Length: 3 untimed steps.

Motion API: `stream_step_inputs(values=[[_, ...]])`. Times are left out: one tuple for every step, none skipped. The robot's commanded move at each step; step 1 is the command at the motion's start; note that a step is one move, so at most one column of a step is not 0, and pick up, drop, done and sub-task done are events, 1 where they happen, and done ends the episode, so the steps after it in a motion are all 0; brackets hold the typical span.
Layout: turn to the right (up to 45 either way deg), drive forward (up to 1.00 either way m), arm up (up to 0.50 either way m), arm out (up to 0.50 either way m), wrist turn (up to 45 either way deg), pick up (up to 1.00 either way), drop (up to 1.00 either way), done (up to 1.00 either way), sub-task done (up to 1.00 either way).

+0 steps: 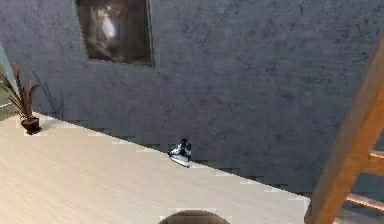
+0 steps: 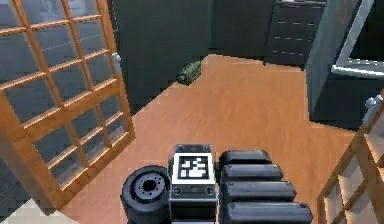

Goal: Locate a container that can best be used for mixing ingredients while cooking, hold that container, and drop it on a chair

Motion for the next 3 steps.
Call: stream_step_inputs(values=[[0.0, 0.75, 0.0, 0.0, 0.0, 0.0, 0.0, 0.0, 0.0], [-45.0, 0.0, 0.0, 0.0, 0.0, 0.0, 0.0, 0.0, 0.0], [-21.0, 0.0, 0.0, 0.0, 0.0, 0.0, 0.0, 0.0, 0.0]])
